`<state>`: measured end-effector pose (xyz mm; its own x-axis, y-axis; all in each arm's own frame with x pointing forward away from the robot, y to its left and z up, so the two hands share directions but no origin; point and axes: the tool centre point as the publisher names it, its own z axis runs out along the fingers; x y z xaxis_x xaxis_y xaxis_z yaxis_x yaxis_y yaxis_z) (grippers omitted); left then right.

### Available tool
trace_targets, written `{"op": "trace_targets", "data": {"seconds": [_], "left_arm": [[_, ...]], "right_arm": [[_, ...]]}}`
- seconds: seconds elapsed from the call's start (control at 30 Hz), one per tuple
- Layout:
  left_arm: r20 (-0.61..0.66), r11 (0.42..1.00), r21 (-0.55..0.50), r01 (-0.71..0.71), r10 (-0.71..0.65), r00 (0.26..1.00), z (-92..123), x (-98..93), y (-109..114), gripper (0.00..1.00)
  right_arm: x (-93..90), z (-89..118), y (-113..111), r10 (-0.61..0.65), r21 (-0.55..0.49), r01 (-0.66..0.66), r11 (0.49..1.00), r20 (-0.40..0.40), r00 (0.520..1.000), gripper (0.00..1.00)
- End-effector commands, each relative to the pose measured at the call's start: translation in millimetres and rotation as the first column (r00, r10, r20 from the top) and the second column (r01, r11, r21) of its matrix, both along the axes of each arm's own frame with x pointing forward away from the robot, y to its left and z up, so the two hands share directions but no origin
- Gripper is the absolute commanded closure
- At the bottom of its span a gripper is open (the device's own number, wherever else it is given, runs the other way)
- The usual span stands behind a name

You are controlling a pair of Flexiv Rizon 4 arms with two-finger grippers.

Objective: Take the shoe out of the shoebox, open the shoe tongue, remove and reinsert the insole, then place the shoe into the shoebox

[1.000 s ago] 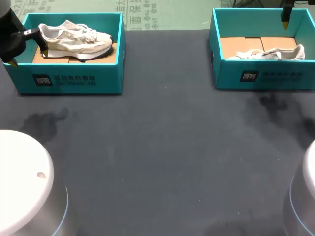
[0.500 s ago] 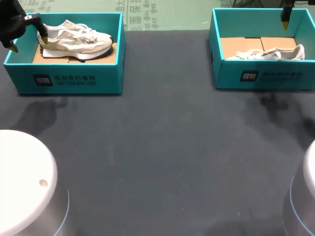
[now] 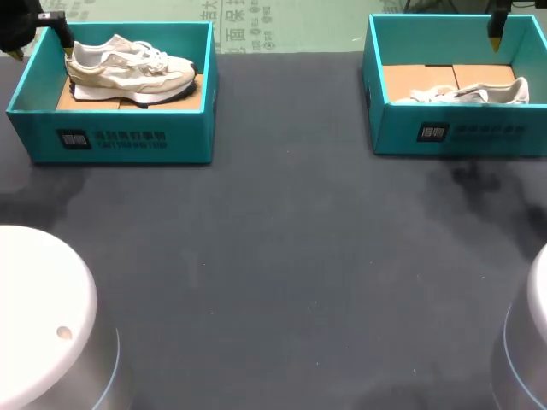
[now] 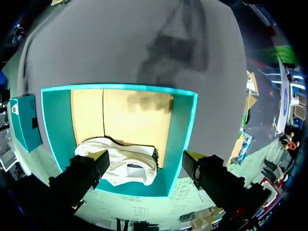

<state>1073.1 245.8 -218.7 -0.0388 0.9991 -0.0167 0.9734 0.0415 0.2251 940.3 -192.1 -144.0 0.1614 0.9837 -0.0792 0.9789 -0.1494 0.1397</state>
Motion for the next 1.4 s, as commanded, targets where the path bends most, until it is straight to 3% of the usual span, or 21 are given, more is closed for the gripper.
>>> {"op": "trace_targets", "data": {"seconds": [0.03, 0.3, 0.6, 0.8, 1.4], "left_arm": [[-0.126, 0.999, -0.025, 0.039, -0.041, 0.991, 5, 53.9, 11, 0.00], [-0.143, 0.997, -0.040, 0.068, -0.073, 0.987, 1, 54.2, 7, 0.00], [-0.107, 0.996, 0.005, 0.091, -0.090, 0.990, -16, 94.8, 4, 0.00], [-0.116, 0.997, 0.037, 0.068, -0.064, 0.991, -39, 116.3, 8, 0.00], [-0.121, 0.995, 0.075, 0.066, -0.057, 0.991, -85, 146.9, 8, 0.00]], "right_arm": [[-0.1, 0, 0, 0.000, -0.001, 0.000, 1.000, 0.000, 1.000, 0.00], [-0.1, 0, 0, 0.000, -0.001, 0.000, 1.000, 0.000, 1.000, 0.00], [-0.1, 0, 0, 0.000, -0.001, 0.000, 1.000, 0.000, 1.000, 0.00], [-0.1, 0, 0, 0.000, -0.001, 0.000, 1.000, 0.000, 1.000, 0.00], [-0.1, 0, 0, 0.000, -0.001, 0.000, 1.000, 0.000, 1.000, 0.00]]}}
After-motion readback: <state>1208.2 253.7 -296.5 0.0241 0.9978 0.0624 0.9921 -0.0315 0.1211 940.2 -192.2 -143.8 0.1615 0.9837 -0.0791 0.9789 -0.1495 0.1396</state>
